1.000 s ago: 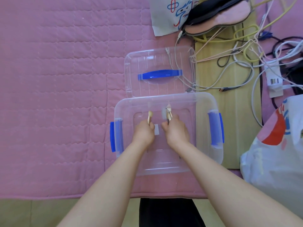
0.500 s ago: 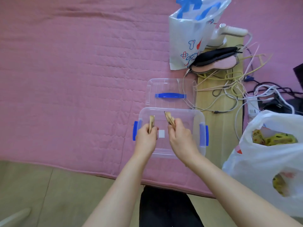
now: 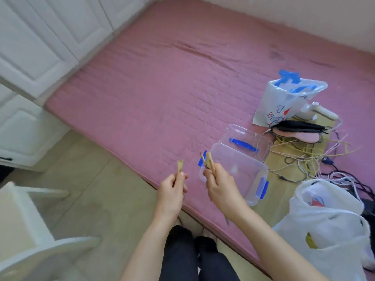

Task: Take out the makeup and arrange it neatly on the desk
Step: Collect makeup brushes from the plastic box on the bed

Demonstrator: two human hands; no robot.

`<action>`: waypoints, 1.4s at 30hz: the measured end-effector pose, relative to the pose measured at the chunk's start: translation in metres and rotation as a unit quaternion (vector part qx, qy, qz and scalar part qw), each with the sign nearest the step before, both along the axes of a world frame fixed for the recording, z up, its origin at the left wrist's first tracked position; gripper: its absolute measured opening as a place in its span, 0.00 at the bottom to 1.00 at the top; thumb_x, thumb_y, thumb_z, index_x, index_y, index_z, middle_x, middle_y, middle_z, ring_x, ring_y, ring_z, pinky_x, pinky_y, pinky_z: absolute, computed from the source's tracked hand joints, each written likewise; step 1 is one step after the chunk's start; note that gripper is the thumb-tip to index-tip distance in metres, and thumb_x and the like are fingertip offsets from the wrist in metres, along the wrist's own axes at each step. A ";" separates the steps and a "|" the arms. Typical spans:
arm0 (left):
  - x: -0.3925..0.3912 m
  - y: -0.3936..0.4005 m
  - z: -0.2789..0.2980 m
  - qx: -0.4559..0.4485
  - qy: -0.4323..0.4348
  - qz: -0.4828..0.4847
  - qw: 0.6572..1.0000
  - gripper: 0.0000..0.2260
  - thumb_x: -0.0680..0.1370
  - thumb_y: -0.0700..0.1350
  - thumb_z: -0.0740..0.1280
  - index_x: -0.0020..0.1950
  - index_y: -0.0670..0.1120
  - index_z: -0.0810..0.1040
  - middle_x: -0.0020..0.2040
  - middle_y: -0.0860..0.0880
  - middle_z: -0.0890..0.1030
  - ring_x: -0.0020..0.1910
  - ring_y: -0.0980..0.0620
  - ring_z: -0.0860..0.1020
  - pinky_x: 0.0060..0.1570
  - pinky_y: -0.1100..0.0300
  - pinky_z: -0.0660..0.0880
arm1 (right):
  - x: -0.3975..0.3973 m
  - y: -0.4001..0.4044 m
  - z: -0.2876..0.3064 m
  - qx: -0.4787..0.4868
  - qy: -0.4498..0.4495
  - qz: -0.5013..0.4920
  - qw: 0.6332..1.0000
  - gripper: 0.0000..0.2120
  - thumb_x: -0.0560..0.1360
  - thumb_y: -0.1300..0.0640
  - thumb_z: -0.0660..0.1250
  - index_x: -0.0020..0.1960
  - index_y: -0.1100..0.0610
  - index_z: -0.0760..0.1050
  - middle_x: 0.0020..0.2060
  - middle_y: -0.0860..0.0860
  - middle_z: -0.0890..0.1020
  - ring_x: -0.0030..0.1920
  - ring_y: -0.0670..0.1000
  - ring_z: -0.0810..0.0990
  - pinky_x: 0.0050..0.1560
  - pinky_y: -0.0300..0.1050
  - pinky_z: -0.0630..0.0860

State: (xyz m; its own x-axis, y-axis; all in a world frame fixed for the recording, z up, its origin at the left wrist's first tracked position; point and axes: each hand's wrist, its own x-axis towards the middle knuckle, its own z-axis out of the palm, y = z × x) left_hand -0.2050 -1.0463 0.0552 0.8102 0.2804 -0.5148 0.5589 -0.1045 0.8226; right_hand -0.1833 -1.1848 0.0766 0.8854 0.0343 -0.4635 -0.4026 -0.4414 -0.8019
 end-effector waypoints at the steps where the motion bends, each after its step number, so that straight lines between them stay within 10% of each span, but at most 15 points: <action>1: -0.012 0.009 0.008 -0.005 -0.008 0.024 1.000 0.13 0.81 0.48 0.60 0.46 0.42 0.79 0.31 0.50 0.73 0.24 0.54 0.65 0.27 0.59 0.62 | -0.004 0.010 0.007 0.005 0.004 0.017 1.000 0.10 0.80 0.52 0.54 0.43 0.54 0.66 0.32 0.49 0.72 0.29 0.50 0.67 0.34 0.47 0.68; 26: -0.278 0.335 0.083 0.059 -0.012 0.396 0.916 0.09 0.81 0.46 0.60 0.47 0.44 0.77 0.33 0.49 0.72 0.28 0.53 0.67 0.29 0.58 0.63 | -0.165 0.371 0.068 -0.010 -0.019 0.427 0.904 0.09 0.80 0.56 0.57 0.47 0.57 0.73 0.31 0.48 0.71 0.28 0.45 0.65 0.24 0.34 0.62; 42: -0.136 0.485 0.090 0.038 -0.019 0.385 0.922 0.06 0.79 0.42 0.62 0.47 0.44 0.78 0.32 0.50 0.73 0.27 0.54 0.67 0.29 0.60 0.63 | -0.037 0.543 0.067 -0.025 -0.028 0.471 0.881 0.09 0.79 0.55 0.58 0.47 0.56 0.75 0.28 0.47 0.70 0.25 0.45 0.64 0.24 0.35 0.62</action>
